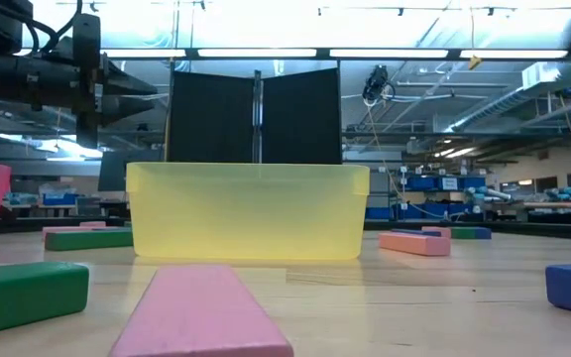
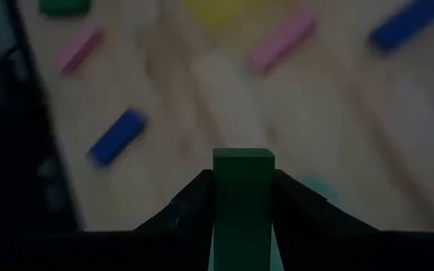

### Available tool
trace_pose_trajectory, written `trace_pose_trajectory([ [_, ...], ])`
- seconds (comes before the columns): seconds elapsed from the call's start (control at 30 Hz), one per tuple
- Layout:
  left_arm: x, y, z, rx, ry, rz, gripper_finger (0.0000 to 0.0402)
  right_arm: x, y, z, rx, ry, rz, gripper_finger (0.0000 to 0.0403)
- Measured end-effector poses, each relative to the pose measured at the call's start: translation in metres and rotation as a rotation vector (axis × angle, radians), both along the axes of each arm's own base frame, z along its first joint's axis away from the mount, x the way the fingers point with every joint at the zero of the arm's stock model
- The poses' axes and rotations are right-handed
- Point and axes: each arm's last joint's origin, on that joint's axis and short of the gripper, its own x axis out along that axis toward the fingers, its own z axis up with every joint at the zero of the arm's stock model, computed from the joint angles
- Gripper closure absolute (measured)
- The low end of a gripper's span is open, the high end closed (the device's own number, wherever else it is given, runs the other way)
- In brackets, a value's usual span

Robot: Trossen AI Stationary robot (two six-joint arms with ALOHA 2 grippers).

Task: Sort blocks
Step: Put the green block into the blue bin, then put the pink block into the red bin

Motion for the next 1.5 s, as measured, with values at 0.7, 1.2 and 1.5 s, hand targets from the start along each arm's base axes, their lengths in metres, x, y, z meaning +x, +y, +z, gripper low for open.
trace_pose_trajectory([
  [0.7, 0.016, 0.011, 0.043, -0.185, 0.518, 0.244, 0.0220, -0.017, 0.032, -0.033, -0.115, 0.042, -0.294, 0.0048],
  [1.2, 0.036, 0.067, 0.041, -0.517, 1.149, 0.545, 0.0219, 0.032, 0.020, -0.018, -0.363, -0.396, -0.238, 0.0102],
  [1.5, 0.031, 0.113, 0.015, -0.744, 1.241, 0.560, 0.0219, 0.060, 0.009, -0.008, -0.507, -0.442, -0.057, 0.0123],
])
